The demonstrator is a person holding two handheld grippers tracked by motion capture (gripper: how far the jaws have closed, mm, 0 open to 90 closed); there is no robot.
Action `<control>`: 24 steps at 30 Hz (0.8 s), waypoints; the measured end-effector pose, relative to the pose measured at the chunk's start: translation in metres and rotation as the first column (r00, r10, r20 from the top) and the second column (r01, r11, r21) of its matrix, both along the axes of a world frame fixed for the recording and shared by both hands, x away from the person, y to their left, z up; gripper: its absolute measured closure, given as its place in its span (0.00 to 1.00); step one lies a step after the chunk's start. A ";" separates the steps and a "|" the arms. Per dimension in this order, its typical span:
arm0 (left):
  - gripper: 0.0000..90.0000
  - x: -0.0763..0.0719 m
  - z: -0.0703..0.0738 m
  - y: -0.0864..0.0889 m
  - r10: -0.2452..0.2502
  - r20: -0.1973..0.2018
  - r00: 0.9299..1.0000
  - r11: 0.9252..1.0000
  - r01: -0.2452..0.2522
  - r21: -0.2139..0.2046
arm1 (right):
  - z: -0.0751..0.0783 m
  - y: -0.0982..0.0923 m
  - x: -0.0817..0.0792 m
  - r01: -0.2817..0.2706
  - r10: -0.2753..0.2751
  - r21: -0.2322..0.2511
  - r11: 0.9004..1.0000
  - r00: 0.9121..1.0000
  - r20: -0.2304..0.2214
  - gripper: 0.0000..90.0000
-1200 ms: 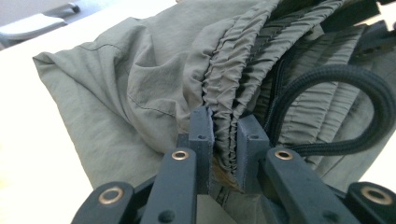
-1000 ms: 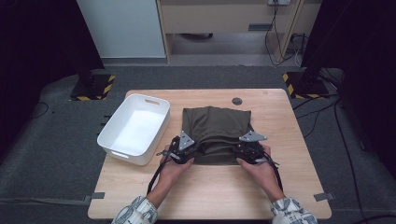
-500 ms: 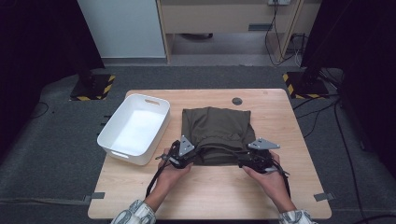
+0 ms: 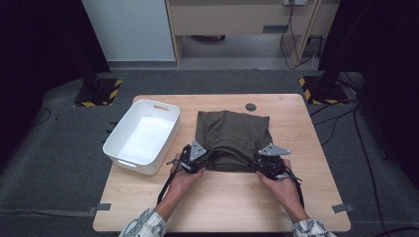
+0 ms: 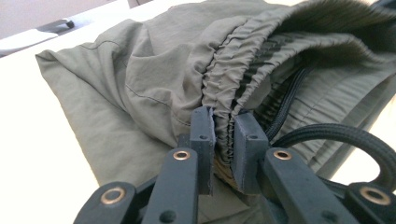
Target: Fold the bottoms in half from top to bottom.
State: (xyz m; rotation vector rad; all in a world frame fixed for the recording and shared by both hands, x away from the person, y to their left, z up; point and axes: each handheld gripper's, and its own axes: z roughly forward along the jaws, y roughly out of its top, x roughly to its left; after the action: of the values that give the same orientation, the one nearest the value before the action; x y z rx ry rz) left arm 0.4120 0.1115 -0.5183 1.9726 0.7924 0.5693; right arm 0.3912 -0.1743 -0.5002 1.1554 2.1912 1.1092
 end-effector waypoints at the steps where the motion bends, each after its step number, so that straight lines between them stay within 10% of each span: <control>1: 0.88 0.000 0.000 0.000 0.000 -0.001 1.000 1.000 0.000 0.001 | -0.002 0.000 0.002 0.008 -0.008 -0.009 1.000 1.000 -0.004 0.76; 10: 0.88 -0.002 0.003 -0.001 0.010 -0.003 1.000 1.000 -0.010 -0.005 | -0.006 0.010 0.010 0.050 -0.049 -0.046 0.998 0.999 0.019 0.86; 19: 0.86 -0.020 0.034 -0.001 0.001 0.035 0.999 0.998 0.002 -0.071 | 0.030 0.002 -0.011 0.038 -0.036 -0.024 0.999 0.996 0.082 0.89; 24: 0.72 -0.039 0.030 0.004 -0.065 -0.029 0.997 0.997 0.064 -0.040 | 0.024 -0.002 -0.032 -0.009 0.012 -0.056 0.998 0.999 0.049 0.89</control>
State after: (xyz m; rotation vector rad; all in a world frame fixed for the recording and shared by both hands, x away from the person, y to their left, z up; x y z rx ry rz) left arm 0.3725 0.1154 -0.4884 1.9671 0.7500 0.4837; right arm 0.3596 -0.1763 -0.4760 1.0822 2.1790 1.0624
